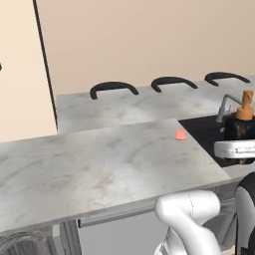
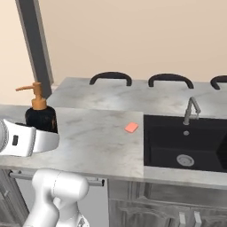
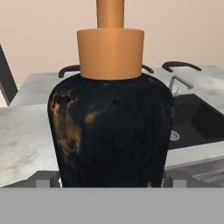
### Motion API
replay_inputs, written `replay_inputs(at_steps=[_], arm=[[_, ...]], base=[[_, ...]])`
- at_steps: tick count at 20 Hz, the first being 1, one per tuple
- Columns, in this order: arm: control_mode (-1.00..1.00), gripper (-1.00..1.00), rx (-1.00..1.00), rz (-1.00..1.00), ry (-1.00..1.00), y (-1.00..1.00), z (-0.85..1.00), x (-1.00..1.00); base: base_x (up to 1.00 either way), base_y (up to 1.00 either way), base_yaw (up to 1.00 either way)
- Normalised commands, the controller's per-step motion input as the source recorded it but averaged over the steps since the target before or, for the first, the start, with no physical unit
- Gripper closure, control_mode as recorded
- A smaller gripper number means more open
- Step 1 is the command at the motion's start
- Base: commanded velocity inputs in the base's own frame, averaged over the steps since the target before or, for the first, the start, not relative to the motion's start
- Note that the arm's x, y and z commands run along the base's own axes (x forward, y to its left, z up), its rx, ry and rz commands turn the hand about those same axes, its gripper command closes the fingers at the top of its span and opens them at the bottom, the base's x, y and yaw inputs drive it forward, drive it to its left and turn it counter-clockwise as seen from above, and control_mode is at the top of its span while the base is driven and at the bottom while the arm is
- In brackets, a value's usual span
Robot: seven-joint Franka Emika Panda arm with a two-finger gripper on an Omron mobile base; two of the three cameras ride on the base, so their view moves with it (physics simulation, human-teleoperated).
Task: Locate and retrieve the bar soap and soap dispenser from the cabinet. Place them next to the sink.
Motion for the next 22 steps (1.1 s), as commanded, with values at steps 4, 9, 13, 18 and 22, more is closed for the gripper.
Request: replay_inputs(at_steps=[4, 9, 13, 18, 22], arm=[[1.00, 1.00, 0.00, 0.00, 0.00, 0.00, 0.00, 0.00], [1.00, 1.00, 0.00, 0.00, 0.00, 0.00, 0.00, 0.00], [1.00, 1.00, 0.00, 0.00, 0.00, 0.00, 0.00, 0.00], [-1.00, 1.00, 0.00, 0.00, 0.00, 0.00, -0.01, 0.03], [-1.00, 1.00, 0.01, 0.01, 0.02, -0.21, -0.25, 0.62]], base=[[0.33, 0.00, 0.07], [0.30, -0.06, 0.07], [0.01, 0.00, 0.00], [0.00, 0.00, 0.00], [0.00, 0.00, 0.00]])
